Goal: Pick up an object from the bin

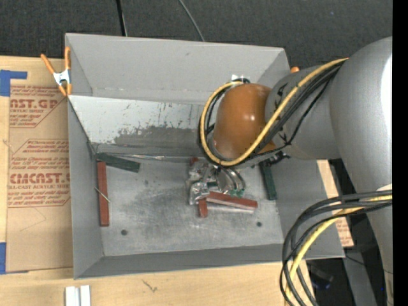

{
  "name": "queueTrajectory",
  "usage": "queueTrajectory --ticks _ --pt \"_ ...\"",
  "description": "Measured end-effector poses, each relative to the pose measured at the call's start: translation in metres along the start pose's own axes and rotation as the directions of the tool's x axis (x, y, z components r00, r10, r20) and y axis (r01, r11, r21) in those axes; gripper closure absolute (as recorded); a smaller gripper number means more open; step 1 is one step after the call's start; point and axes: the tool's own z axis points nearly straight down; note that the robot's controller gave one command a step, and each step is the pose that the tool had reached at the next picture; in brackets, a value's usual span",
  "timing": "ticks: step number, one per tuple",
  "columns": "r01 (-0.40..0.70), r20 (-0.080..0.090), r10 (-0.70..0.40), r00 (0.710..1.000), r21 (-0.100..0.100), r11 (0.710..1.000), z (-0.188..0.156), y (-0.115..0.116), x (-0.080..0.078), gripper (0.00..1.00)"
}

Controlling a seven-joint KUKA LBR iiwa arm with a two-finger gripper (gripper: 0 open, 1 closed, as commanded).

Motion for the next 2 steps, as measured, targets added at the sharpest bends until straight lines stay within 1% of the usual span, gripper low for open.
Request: queueTrajectory --ticks 1,2 --pt "0.103 -0.012 -0.103 0.995 0.002 0.995 -0.039 -0.015 0.001 1.0" --pt "0.07 -0.006 -0.07 0.998 0.003 0.998 -0.059 -0.049 0.011 1.0"
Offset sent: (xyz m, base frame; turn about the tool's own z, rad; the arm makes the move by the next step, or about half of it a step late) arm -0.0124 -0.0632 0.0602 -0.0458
